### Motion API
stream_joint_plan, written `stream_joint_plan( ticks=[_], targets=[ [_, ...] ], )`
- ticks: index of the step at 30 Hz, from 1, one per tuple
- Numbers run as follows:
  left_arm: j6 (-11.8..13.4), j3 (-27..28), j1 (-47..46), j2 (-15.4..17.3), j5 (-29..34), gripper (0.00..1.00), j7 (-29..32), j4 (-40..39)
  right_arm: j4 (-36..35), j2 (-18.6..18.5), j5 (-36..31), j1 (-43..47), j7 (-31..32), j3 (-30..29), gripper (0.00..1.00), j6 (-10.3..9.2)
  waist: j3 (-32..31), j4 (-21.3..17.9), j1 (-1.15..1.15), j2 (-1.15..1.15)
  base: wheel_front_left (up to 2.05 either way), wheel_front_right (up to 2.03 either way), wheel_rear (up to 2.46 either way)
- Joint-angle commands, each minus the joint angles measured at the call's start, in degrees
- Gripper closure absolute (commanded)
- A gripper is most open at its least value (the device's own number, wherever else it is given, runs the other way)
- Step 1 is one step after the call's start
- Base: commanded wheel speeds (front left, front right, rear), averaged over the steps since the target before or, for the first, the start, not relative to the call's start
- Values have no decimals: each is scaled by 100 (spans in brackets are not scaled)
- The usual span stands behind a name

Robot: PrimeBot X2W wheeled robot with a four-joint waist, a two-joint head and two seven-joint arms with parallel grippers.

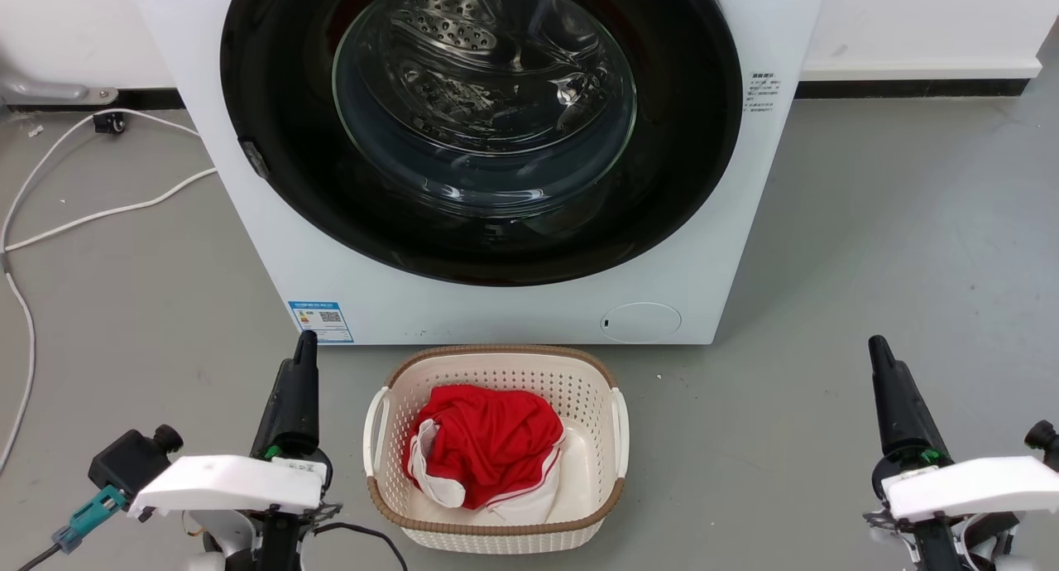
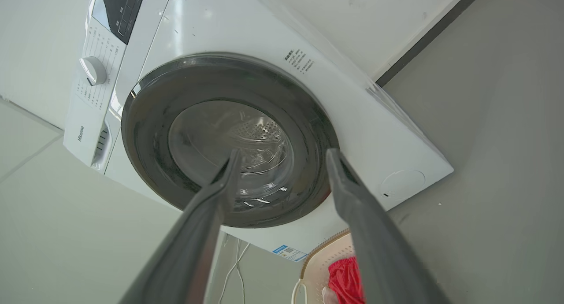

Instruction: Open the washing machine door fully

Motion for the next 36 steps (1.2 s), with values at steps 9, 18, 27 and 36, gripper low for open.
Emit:
stream_joint_plan(
  ticks=[9, 18, 27, 36],
  targets=[
    [41, -77, -32, 17, 1098, 0, -226, -156, -154, 4, -1235, 46, -193, 43, 0, 0, -7, 4, -1, 0, 0, 0, 0],
    [48, -178, 2, 27, 1975, 0, -390, -169, -230, 13, -2032, 95, -279, 60, 0, 0, -7, 0, -1, 0, 0, 0, 0],
    [124, -297, 18, 66, 2712, 0, -542, -177, -280, 20, -2802, 166, -373, 77, 0, 0, -12, 10, -1, 0, 0, 0, 0],
    [196, -410, 28, 119, 3332, 0, -678, -161, -344, 27, -3471, 225, -426, 96, 0, 0, -28, 17, -1, 0, 0, 0, 0]
  ],
)
